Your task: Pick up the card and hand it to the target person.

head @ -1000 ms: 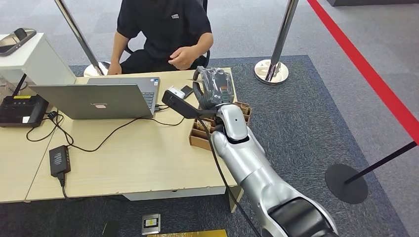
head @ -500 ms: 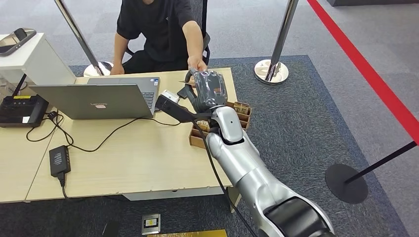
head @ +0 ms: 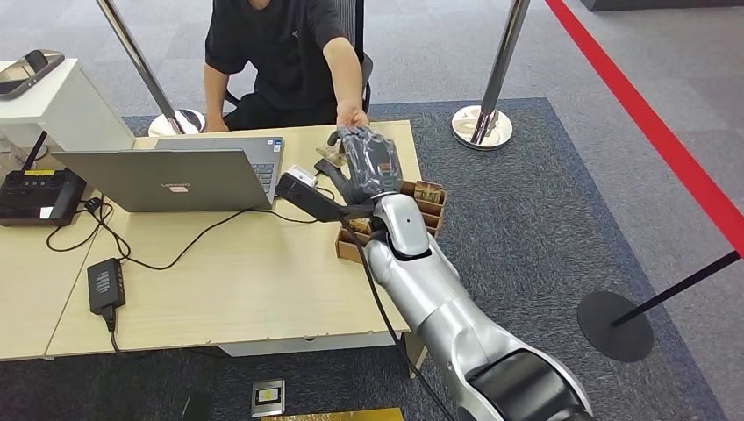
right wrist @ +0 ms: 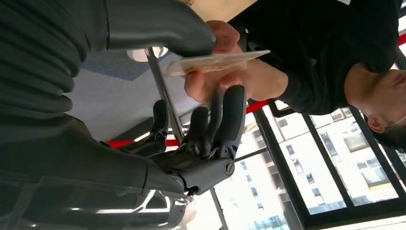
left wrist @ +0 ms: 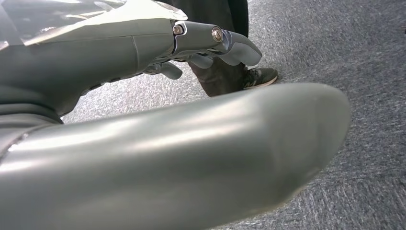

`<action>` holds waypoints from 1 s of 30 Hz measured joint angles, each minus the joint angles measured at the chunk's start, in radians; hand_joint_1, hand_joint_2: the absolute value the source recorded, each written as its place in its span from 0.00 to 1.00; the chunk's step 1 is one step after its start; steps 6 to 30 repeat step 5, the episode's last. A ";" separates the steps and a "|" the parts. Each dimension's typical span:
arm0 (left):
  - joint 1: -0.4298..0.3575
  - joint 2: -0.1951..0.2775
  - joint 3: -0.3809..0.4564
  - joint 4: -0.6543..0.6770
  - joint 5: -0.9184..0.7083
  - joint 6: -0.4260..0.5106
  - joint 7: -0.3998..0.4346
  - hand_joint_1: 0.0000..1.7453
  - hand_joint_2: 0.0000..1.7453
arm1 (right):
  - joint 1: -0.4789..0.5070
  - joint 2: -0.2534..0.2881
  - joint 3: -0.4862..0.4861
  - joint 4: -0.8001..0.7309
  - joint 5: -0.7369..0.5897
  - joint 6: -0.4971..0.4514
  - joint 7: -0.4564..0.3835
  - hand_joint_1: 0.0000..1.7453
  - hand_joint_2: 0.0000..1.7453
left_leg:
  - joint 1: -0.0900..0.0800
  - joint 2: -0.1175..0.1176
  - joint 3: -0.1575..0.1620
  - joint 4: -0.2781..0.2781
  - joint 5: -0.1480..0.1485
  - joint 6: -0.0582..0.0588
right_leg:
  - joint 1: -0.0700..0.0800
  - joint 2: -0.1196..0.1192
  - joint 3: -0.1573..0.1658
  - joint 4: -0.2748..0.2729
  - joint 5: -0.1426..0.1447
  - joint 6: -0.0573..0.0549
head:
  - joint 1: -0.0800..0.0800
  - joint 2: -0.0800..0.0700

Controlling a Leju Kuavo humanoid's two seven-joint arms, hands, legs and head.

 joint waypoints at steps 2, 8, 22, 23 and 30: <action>0.000 0.000 0.000 0.000 0.000 0.000 0.000 0.00 0.00 | -0.001 0.000 0.000 0.010 0.007 0.004 0.012 0.00 1.00 | 0.000 0.000 0.000 0.000 0.000 0.000 | 0.000 0.000 0.000 0.000 0.000 0.000 | 0.000 0.000; 0.000 0.000 0.000 0.000 0.000 0.000 0.000 0.00 0.00 | -0.001 0.000 0.000 0.021 0.014 0.010 0.024 0.00 0.33 | 0.000 0.000 0.000 0.000 0.000 0.000 | 0.000 0.000 0.000 0.000 0.000 0.000 | 0.000 0.000; 0.000 0.000 0.000 0.000 0.000 0.000 0.000 0.00 0.00 | -0.001 0.000 0.000 0.021 0.014 0.010 0.024 0.00 0.33 | 0.000 0.000 0.000 0.000 0.000 0.000 | 0.000 0.000 0.000 0.000 0.000 0.000 | 0.000 0.000; 0.000 0.000 0.000 0.000 0.000 0.000 0.000 0.00 0.00 | -0.001 0.000 0.000 0.021 0.014 0.010 0.024 0.00 0.33 | 0.000 0.000 0.000 0.000 0.000 0.000 | 0.000 0.000 0.000 0.000 0.000 0.000 | 0.000 0.000; 0.000 0.000 0.000 0.000 0.000 0.000 0.000 0.00 0.00 | -0.001 0.000 0.000 0.021 0.014 0.010 0.024 0.00 0.33 | 0.000 0.000 0.000 0.000 0.000 0.000 | 0.000 0.000 0.000 0.000 0.000 0.000 | 0.000 0.000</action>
